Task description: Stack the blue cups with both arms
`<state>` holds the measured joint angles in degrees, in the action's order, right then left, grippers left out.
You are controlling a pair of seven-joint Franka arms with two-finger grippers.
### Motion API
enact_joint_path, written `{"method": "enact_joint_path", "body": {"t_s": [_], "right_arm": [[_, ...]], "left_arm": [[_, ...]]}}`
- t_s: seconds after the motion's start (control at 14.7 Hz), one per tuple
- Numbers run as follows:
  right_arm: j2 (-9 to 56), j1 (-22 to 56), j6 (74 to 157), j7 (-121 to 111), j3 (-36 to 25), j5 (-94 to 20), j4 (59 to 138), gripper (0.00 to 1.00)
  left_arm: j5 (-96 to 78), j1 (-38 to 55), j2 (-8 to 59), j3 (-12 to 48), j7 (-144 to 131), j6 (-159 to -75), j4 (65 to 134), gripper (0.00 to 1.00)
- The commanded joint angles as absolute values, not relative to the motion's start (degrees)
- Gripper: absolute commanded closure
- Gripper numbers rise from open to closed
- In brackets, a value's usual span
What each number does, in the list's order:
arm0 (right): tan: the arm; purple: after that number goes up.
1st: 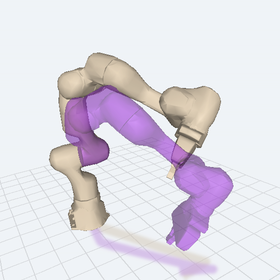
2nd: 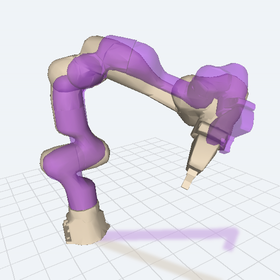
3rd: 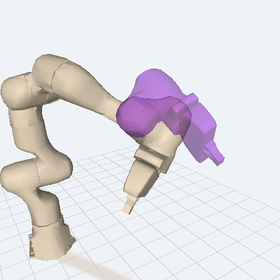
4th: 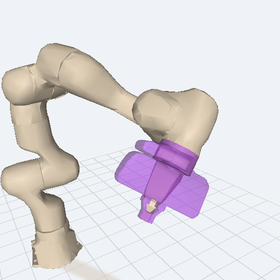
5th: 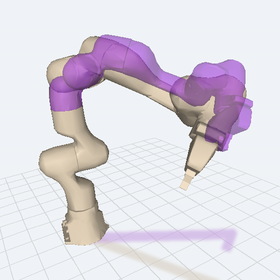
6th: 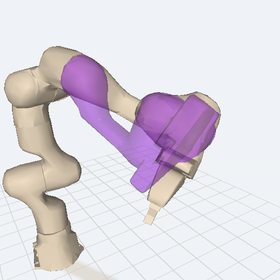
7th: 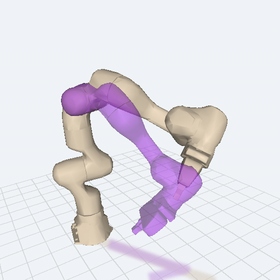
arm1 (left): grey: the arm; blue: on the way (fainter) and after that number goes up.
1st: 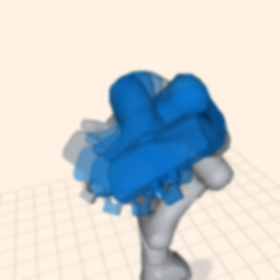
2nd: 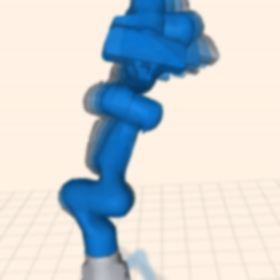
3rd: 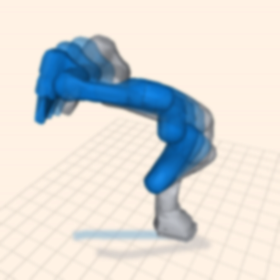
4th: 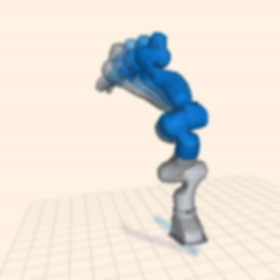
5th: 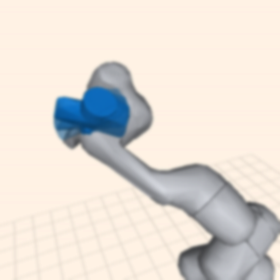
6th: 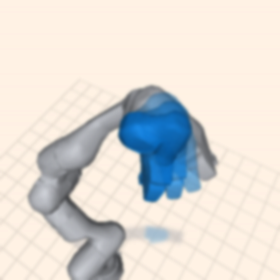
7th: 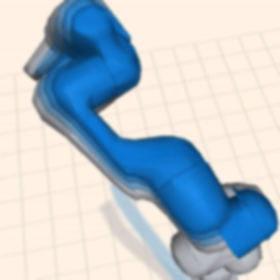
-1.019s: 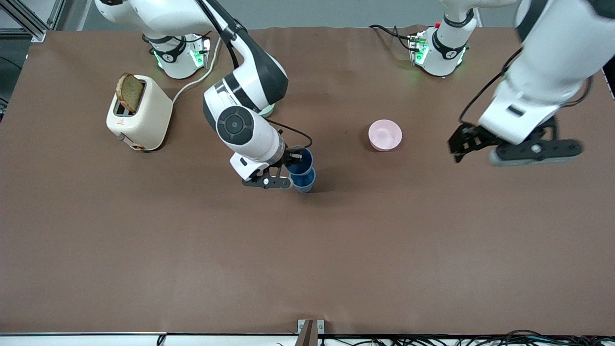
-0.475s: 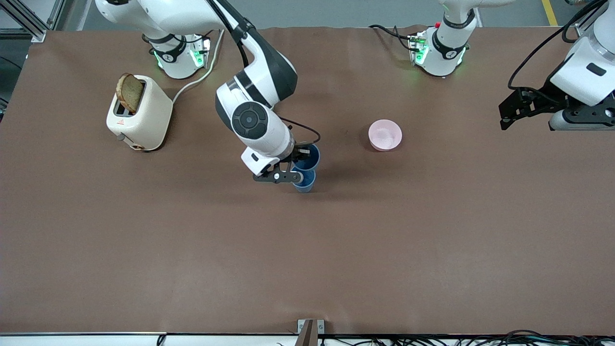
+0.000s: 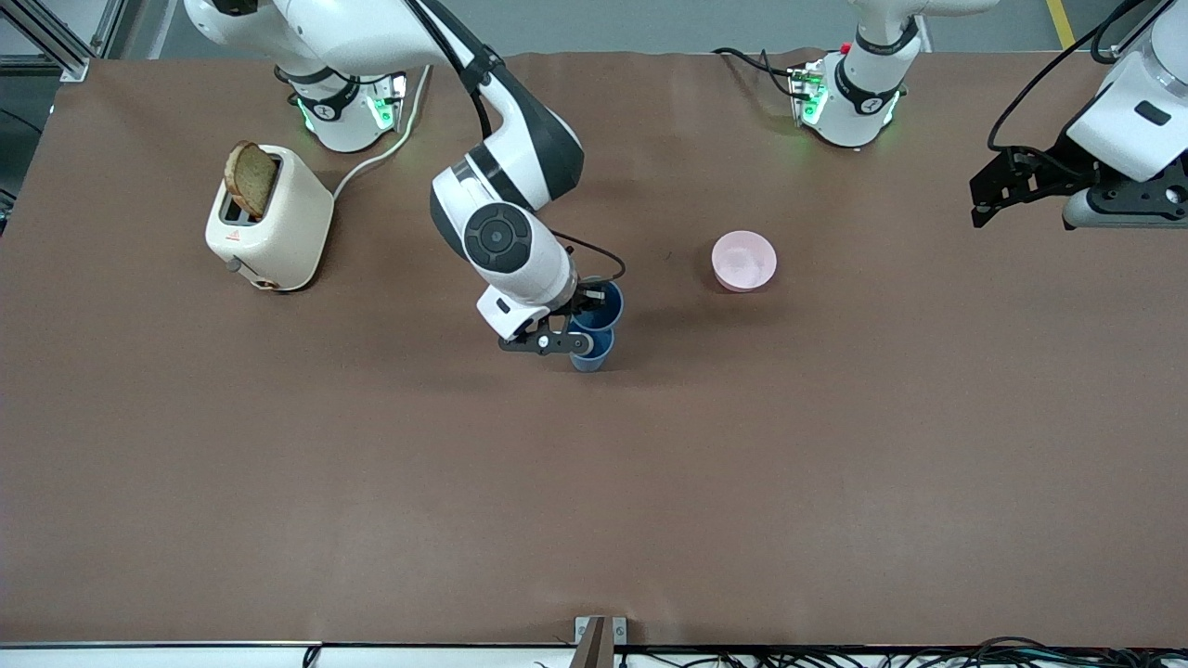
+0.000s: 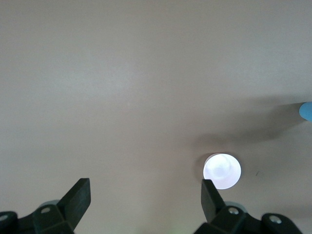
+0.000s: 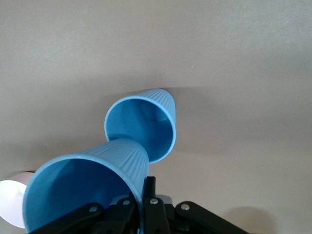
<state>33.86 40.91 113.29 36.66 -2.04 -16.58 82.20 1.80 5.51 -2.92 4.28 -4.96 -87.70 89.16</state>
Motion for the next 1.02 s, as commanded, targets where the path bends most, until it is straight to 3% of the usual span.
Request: {"method": "enact_joint_path", "body": {"t_s": [0.0, 0.95], "right_arm": [[33.8, 41.1, 114.3, 37.7, -2.5, -15.6, 82.7, 0.98], [33.7, 39.6, 114.2, 37.1, -2.7, -15.0, 82.5, 0.98]], "left_arm": [[1.1, 6.1, -4.3, 3.4, -3.5, -88.5, 90.7, 0.0], [1.2, 6.2, -4.0, 3.2, -1.8, -87.3, 90.3, 0.0]]}}
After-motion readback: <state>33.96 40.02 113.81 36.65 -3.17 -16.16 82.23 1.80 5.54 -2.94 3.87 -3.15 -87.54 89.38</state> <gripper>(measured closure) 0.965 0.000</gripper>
